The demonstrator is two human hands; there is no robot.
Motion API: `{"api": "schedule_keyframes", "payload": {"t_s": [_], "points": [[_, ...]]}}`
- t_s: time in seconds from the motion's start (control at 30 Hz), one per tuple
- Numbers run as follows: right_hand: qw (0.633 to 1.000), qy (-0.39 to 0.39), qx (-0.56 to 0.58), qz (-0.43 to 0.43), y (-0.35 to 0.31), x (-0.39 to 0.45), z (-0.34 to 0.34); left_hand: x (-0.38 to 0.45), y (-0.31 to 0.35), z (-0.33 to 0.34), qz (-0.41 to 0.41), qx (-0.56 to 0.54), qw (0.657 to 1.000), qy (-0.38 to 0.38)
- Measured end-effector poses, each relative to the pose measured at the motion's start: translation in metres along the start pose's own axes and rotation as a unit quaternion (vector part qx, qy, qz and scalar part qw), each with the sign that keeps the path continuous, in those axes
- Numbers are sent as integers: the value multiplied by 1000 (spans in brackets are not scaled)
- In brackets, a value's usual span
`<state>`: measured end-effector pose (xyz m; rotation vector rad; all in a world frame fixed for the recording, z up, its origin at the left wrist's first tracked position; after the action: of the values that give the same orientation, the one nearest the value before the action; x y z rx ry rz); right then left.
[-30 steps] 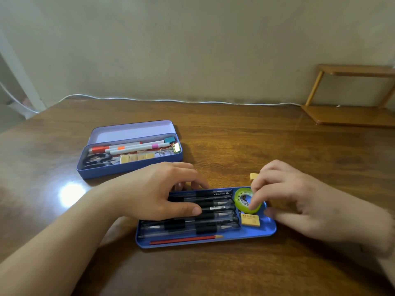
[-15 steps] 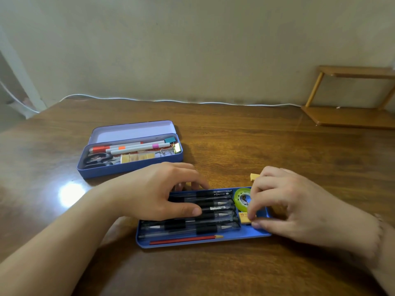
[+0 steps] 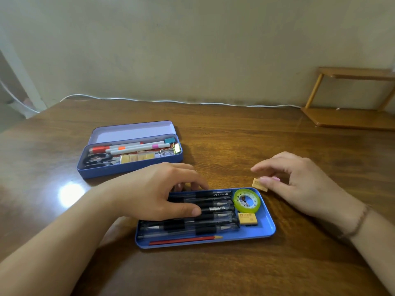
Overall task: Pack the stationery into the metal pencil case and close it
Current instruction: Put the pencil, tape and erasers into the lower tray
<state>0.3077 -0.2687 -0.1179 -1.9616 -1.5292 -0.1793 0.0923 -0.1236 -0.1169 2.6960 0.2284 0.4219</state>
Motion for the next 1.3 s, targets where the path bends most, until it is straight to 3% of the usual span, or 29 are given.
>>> {"api": "schedule_keyframes", "payload": {"t_s": [0.13,0.23,0.4,0.6,0.73,0.9,1.07,1.17,1.3], "points": [[998,-23,-42,-28,-3,-1,5,0,0,0,-4,2,1000,-4],[999,-41,-8,-28,-1,0,-2,0,0,1,-8,2,1000,-9],[990,-135,22,-23,1,-7,0,-1,0,-1,-9,5,1000,-11],[996,-50,-22,-68,2,3,-2,0,1,0,-9,5,1000,-12],[988,-106,-75,-87,6,9,8,-1,2,-1,-13,6,1000,-13],[995,-97,30,-19,15,2,1,-5,8,2,-27,6,999,-33],[996,-47,35,-68,3,0,-14,-5,19,11,-14,73,994,-76],[981,-111,105,-120,-10,-13,-24,-4,17,9,-14,80,995,-65],[967,-161,104,-166,-18,-18,-16,-5,13,6,-21,84,995,-57]]}}
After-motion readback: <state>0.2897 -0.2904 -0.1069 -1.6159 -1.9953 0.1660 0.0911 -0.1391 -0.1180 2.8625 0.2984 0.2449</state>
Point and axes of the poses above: each hand's wrist, its own x-axis towards the middle knuckle, its own z-axis out of the palm, y = z × x, the point moved 4 cm from there along x, towards the middle knuckle, and after that the axes turned 14 degrees about y, right-handed, at the moved point
